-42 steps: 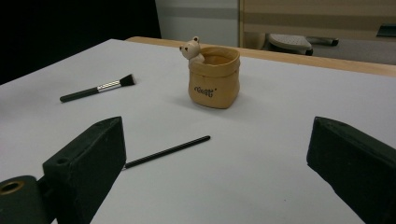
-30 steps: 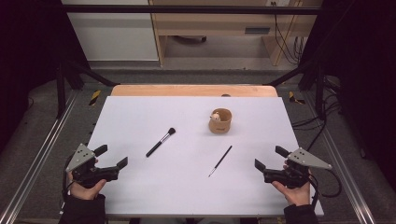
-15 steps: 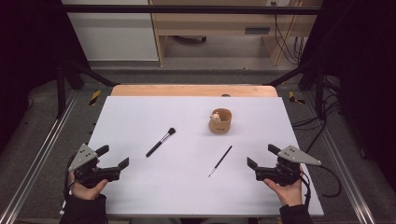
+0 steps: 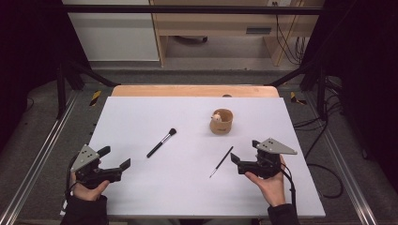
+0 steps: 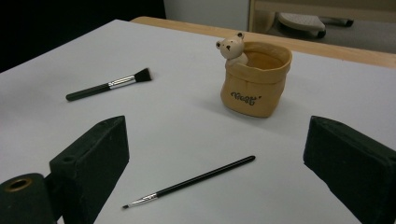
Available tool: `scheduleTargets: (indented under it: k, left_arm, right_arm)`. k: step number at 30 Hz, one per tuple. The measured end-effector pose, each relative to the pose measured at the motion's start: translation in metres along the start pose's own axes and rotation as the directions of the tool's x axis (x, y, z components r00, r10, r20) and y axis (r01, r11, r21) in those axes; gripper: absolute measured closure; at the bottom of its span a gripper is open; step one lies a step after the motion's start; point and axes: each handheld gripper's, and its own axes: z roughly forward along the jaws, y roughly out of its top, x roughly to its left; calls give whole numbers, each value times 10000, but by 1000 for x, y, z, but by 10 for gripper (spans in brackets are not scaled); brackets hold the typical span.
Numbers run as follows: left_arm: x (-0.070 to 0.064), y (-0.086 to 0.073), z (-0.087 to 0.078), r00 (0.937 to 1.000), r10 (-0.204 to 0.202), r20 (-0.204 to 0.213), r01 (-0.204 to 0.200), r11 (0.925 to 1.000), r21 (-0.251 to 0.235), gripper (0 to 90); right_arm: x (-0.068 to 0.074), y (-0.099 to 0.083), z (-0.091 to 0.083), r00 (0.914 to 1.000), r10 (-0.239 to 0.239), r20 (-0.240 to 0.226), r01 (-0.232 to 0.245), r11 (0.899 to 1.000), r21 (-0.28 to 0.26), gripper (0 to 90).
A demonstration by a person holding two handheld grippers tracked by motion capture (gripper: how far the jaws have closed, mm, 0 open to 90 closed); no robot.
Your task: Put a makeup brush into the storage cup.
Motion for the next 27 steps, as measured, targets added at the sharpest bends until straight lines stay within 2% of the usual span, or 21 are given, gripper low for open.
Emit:
scheduleTargets:
  k: [8, 12, 19, 23, 27]
  left_arm:
    - [0, 0, 0, 10000, 7, 4, -7, 10000, 18, 67]
    - [0, 0, 1, 10000, 20, -1, -20, 10000, 36, 67]
    - [0, 0, 1, 10000, 14, 7, -14, 10000, 53, 68]
    - [-1, 0, 2, 10000, 18, 13, -18, 10000, 61, 68]
    - [-1, -1, 2, 10000, 17, 0, -17, 10000, 71, 68]
  right_arm:
    - [12, 1, 28, 9997, 135, 221, -151, 9971, 741, 87]
    - [18, -2, 44, 9997, 14, 244, -40, 9941, 1086, 96]
    - [22, -10, 61, 9983, 16, 579, -103, 9887, 1498, 115]
    - [22, -18, 70, 9971, 60, 752, -199, 9824, 1858, 136]
    - [24, -25, 80, 9956, -132, 927, -102, 9688, 2477, 149]
